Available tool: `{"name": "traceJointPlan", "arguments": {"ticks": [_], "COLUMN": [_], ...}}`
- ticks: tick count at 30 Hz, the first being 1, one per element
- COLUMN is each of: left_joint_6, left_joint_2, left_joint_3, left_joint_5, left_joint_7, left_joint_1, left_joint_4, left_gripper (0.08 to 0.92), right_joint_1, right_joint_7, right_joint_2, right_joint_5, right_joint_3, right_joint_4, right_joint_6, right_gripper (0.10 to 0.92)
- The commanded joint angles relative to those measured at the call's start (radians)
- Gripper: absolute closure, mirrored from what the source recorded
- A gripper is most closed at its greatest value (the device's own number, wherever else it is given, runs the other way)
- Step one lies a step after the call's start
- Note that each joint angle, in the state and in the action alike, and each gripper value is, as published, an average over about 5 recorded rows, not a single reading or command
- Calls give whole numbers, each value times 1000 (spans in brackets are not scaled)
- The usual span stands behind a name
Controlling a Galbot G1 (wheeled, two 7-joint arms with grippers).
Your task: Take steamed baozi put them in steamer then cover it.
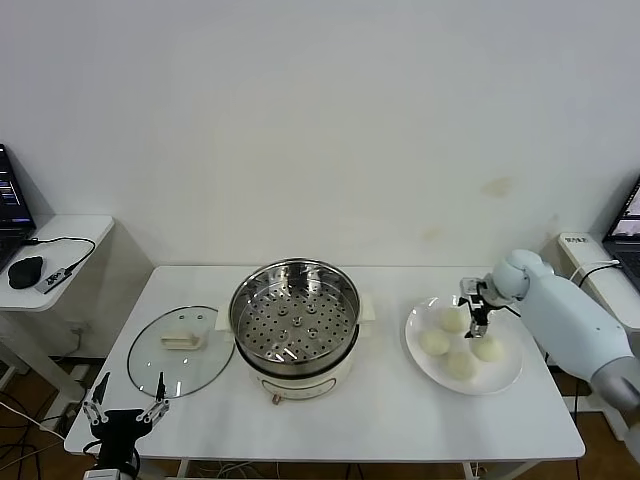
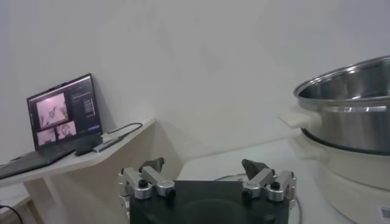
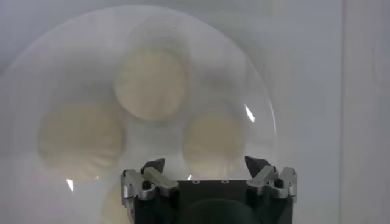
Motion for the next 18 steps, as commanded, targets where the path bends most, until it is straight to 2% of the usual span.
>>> {"name": "traceJointPlan", "arguments": {"ticks": [1,18], "left_joint_6": [-1,-2], "left_joint_2": [1,-1], "left_joint_3": [-1,-2], "left_joint_5": [1,0], "left_joint_7": [-1,-2], "left_joint_1": [0,-5], "left_joint_4": [0,5], "left_gripper": [177,177], "right_joint_1": [13,9], "right_joint_7": [11,-9], "right_joint_2": [39,42], "right_joint_5": [-17,-35], "right_joint_3": [-9,-8], "right_joint_4": [-52,-63], "right_joint_6": [5,3], "right_gripper": [221,413]}}
